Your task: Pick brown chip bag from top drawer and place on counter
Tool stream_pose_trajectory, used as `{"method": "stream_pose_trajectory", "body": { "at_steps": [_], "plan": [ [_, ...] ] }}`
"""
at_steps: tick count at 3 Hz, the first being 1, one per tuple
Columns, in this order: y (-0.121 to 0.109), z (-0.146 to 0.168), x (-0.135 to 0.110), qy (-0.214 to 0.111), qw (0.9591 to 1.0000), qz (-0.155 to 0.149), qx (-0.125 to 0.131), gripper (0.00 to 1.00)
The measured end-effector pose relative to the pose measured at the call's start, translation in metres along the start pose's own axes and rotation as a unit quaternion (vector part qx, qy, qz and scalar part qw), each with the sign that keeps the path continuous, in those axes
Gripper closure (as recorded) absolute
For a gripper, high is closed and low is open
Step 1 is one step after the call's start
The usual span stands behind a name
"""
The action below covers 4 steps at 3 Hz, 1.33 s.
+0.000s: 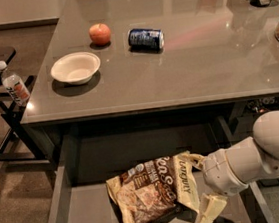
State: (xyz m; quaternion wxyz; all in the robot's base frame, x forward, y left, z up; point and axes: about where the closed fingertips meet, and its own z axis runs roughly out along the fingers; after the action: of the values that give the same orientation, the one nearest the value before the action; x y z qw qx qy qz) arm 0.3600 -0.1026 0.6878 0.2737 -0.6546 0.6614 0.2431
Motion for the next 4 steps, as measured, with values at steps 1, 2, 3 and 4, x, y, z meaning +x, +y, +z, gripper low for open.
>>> {"method": "stream_pose_trajectory", "body": {
  "at_steps": [1, 2, 3, 4],
  "plan": [
    [-0.017, 0.021, -0.005, 0.012, 0.9998, -0.012, 0.011, 0.00],
    [-0.044, 0.030, -0.017, 0.032, 0.9988, -0.012, 0.034, 0.00],
    [-0.060, 0.035, -0.022, 0.042, 0.9975, 0.001, 0.056, 0.00],
    [-0.058, 0.042, -0.016, 0.038, 0.9958, 0.031, 0.077, 0.00]
  ]
}}
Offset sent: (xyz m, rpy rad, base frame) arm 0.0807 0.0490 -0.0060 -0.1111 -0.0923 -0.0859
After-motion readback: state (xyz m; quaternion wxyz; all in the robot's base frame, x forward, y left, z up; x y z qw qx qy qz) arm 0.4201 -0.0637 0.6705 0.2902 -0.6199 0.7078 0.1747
